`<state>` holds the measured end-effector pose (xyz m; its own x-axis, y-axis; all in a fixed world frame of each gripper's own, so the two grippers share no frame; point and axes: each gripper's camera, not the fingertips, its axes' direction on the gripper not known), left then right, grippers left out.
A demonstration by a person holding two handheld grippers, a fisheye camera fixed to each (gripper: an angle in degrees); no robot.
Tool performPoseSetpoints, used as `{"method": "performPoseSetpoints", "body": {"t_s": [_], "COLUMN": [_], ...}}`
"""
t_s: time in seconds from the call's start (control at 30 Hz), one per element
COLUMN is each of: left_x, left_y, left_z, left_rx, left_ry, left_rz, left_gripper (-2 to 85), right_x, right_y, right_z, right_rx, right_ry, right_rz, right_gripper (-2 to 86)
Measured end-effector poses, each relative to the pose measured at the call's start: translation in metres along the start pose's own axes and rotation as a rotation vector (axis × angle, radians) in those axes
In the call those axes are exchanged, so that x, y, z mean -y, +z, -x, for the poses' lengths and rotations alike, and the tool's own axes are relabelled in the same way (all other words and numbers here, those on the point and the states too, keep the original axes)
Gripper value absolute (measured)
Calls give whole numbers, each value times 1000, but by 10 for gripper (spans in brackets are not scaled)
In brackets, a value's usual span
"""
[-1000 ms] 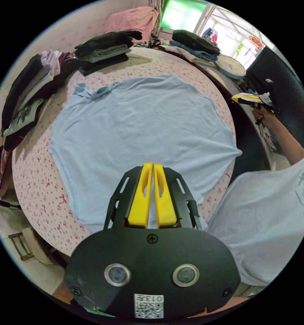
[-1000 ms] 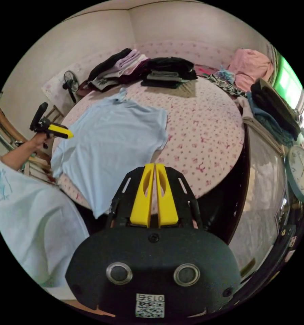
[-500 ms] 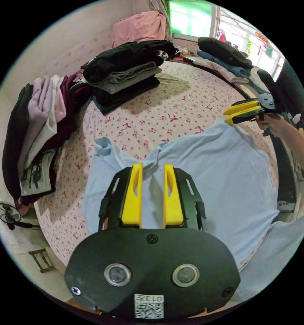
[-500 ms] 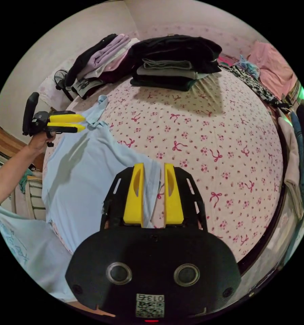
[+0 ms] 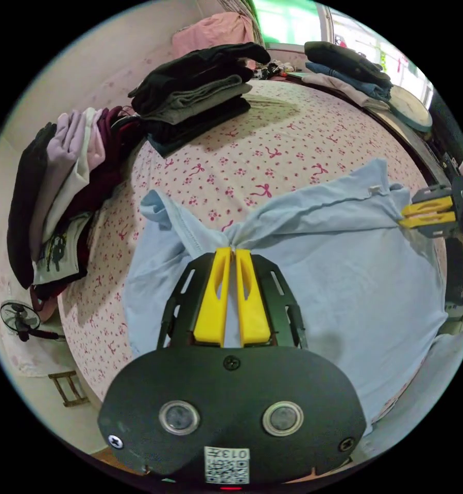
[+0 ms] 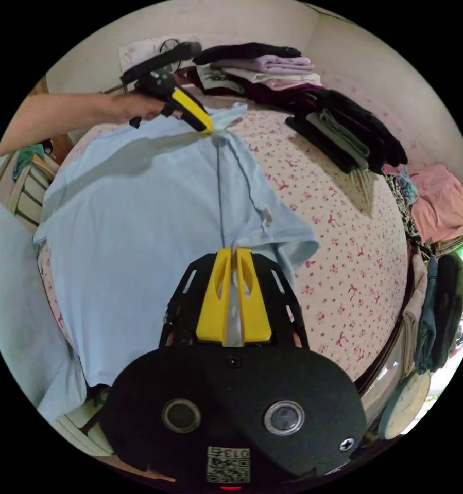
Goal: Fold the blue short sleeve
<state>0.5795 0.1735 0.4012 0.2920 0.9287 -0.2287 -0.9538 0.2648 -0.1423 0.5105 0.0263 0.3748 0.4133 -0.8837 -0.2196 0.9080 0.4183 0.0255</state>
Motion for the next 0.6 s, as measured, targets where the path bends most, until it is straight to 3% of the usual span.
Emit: {"method": "performPoseSetpoints", "body": {"t_s": [0.37, 0.6], "left_x": [13, 27], "left_y": [-18, -17], "left_z": [5, 10], "left_rx": [-4, -12], "left_ry": [3, 14], "left_rz": [-7, 16], "left_gripper": [6, 6], "right_x": [16, 57], "right_y": [-23, 15], "right_z": [-71, -95], "right_rx": [48, 95], "right_ry": [284, 98], "right_rz": [-140, -1], "right_gripper": [71, 32]}}
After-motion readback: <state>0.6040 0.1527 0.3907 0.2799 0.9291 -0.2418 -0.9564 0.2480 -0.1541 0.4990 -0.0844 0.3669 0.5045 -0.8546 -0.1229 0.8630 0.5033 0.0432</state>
